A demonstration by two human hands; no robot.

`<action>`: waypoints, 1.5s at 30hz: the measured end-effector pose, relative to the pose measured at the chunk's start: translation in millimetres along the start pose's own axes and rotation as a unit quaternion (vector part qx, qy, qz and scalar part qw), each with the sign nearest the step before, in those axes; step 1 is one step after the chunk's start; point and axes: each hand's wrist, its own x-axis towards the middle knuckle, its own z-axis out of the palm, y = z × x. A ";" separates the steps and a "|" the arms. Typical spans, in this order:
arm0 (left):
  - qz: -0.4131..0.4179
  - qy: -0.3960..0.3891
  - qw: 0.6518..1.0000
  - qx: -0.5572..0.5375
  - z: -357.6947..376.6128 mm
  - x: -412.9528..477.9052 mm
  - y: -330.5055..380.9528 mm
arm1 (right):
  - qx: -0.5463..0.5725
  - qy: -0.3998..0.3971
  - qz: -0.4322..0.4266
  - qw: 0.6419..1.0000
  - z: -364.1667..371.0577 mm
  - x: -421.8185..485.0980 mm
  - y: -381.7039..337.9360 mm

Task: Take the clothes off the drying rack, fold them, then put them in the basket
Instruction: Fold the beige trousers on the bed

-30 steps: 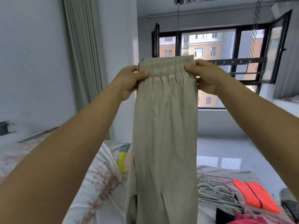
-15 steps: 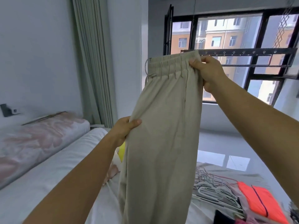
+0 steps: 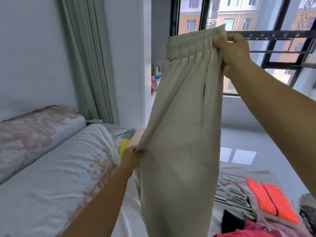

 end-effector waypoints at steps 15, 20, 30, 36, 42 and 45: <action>0.017 -0.015 0.998 0.053 -38.0 200.1 -2.2 | 0.005 0.106 0.039 0.994 6.4 88.8 116.6; 0.062 0.019 0.996 0.065 -60.7 253.7 29.9 | 0.077 0.105 0.019 0.991 13.9 110.9 126.4; 0.048 -0.092 0.991 0.083 -107.3 221.8 28.9 | 0.124 0.017 -0.027 0.992 15.6 95.3 112.5; -0.067 -0.149 0.984 0.071 -96.3 132.2 -47.0 | 0.049 -0.032 0.036 0.998 10.0 22.7 117.9; -0.189 -0.176 0.964 0.057 -70.2 14.7 -160.4 | 0.020 -0.074 0.126 0.989 -11.6 -59.1 163.3; -0.258 -0.197 0.943 0.071 -65.6 -41.6 -223.7 | 0.001 -0.117 0.179 0.977 -18.0 -99.2 199.8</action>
